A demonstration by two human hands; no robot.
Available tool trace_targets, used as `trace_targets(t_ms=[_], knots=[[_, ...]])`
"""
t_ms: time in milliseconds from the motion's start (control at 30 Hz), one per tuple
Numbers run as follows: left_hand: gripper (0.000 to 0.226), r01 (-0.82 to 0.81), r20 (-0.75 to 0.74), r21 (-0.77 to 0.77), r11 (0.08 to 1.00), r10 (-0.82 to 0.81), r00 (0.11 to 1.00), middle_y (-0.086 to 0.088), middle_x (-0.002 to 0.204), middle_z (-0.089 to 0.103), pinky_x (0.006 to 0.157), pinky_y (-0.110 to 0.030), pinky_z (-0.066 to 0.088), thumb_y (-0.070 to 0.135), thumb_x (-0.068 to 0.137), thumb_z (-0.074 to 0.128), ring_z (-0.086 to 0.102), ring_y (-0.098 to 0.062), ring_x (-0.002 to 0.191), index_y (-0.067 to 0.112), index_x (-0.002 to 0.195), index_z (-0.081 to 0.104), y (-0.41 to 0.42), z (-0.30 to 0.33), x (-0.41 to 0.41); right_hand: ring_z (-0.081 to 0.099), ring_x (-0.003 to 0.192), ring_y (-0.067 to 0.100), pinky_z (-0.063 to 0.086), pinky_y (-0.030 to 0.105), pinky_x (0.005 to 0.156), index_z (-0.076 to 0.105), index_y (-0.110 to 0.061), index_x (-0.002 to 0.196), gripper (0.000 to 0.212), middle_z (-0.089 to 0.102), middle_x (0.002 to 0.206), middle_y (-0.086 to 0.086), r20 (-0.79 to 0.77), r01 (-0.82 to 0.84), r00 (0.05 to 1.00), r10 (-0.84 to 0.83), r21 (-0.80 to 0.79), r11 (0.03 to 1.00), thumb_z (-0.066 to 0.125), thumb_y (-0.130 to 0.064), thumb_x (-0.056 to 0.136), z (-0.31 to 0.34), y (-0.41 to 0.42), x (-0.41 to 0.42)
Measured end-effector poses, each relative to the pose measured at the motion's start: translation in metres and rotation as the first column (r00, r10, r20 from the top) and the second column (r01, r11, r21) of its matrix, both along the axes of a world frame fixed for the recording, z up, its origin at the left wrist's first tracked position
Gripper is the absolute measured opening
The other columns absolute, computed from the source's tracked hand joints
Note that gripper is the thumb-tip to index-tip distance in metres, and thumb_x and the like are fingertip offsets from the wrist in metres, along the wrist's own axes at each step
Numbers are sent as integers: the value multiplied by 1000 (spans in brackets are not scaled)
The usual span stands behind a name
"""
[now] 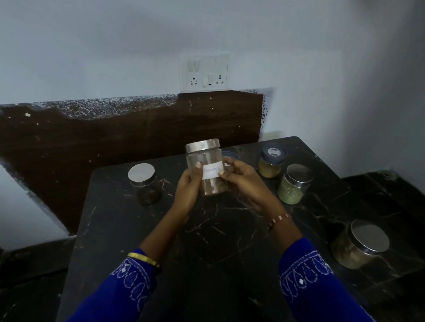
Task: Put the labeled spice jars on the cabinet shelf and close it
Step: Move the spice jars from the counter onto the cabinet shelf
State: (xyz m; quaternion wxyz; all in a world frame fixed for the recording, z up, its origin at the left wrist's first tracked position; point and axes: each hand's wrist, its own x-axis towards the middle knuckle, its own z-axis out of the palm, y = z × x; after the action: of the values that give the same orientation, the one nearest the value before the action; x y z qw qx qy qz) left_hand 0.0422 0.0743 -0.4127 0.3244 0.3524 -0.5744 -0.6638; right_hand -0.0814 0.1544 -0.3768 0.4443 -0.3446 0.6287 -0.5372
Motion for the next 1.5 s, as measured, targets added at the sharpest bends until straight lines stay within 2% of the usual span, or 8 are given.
trace_targets(t_ms=[233,367,533,700,967,1133,1233,1500], knots=[[43,-45,1,-171,984,46,999,-11,122,58,84,-26,50,37,99,31,59,-20,108,11,131,44,-6,39,-19,61,92,5,55,18,71,44,-15,134,47,59,125,8,-63,55,996,-66,-160,986,58,-11,89,25,-7,-12],[44,-99,-47,-301,948,89,995,-9,120,59,70,-13,54,34,98,36,61,-8,96,8,132,43,-19,81,-33,62,99,15,56,17,70,42,-12,135,51,60,123,12,-112,50,990,-85,-287,957,60,-10,87,63,-20,-25],[36,-157,-151,-488,859,94,984,-5,114,63,79,-21,56,29,96,40,63,-18,104,10,125,50,-35,157,-50,65,100,20,57,17,72,43,-11,133,53,63,117,15,-102,24,991,-84,-486,873,64,-8,84,126,-42,-40],[28,-272,-222,-661,699,164,961,16,99,63,64,-8,52,32,97,39,65,9,82,20,118,54,-43,230,-58,62,105,24,56,24,78,44,-15,132,53,61,123,15,-172,-24,979,-105,-617,787,66,-13,84,195,-60,-49],[35,-362,-298,-776,517,206,932,4,103,63,64,-5,51,36,97,41,61,-6,90,13,118,58,-67,336,-74,62,107,25,54,20,75,44,-12,132,51,61,123,14,-295,-75,925,-240,-760,645,64,-20,86,296,-89,-67],[51,-378,-316,-789,484,207,926,-7,117,63,80,-25,53,44,89,53,63,-17,102,10,127,48,-98,421,-92,60,83,7,50,3,56,46,-15,129,51,62,108,6,-282,-45,875,-394,-857,514,67,-22,84,374,-113,-84],[55,-330,-244,-831,448,239,940,-11,118,64,73,-21,52,47,89,52,64,-22,104,8,127,49,-118,451,-104,61,83,10,53,14,64,44,-15,130,52,62,111,7,-342,-62,814,-470,-855,514,65,-25,85,404,-132,-94],[46,-292,-181,-860,418,286,941,-14,108,66,92,-38,52,35,93,51,64,-25,101,9,130,50,-171,478,-122,61,104,27,47,26,78,41,-8,130,47,61,119,14,-530,-118,667,-524,-769,628,59,-23,89,435,-191,-113]])
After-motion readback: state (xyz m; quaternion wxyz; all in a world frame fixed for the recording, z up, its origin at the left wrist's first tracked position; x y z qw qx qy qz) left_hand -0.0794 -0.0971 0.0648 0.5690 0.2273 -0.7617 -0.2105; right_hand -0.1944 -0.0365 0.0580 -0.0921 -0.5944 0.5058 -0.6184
